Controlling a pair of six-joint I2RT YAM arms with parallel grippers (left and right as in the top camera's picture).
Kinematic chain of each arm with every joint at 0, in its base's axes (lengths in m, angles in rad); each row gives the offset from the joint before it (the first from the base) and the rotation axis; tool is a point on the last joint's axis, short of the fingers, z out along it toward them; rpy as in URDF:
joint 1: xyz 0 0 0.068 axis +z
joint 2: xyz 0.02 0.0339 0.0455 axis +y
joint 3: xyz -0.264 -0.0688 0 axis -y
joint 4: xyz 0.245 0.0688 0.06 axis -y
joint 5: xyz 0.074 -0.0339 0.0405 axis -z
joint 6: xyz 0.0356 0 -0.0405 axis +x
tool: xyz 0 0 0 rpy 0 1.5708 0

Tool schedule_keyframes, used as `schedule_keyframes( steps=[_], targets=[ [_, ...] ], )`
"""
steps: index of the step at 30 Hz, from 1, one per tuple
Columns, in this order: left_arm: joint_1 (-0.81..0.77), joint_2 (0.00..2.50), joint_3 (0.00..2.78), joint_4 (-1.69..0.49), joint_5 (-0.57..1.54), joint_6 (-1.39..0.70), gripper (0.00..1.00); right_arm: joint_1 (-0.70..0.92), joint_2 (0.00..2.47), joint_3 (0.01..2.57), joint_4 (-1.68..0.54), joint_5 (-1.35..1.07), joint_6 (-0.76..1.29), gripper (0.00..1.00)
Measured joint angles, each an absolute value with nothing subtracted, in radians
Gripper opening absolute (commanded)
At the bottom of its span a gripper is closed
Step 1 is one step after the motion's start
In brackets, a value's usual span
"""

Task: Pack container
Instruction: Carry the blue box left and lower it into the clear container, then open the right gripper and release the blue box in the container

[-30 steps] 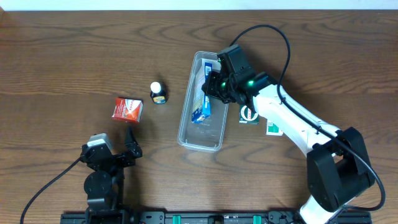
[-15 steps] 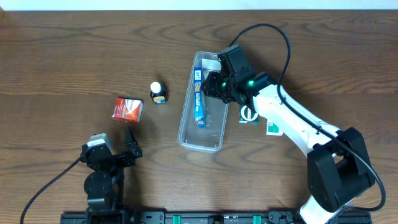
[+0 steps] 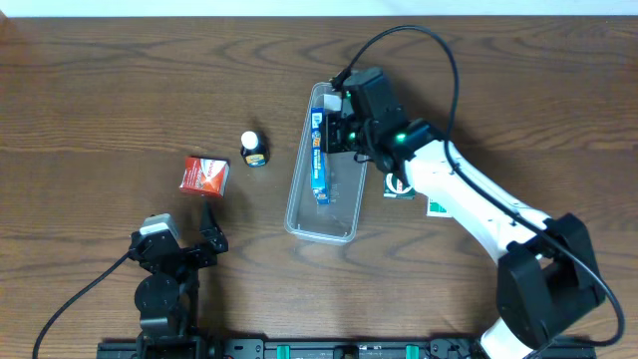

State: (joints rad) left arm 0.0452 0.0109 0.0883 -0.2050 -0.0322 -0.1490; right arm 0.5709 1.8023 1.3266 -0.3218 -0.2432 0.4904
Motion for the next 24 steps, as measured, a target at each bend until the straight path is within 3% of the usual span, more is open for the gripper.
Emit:
schedule_keyframes(
  steps=[24],
  targets=[
    [0.045, 0.011, 0.088, -0.205, -0.032, -0.149, 0.98, 0.566, 1.826, 1.332, -0.508, -0.096, 0.349, 0.01]
  ],
)
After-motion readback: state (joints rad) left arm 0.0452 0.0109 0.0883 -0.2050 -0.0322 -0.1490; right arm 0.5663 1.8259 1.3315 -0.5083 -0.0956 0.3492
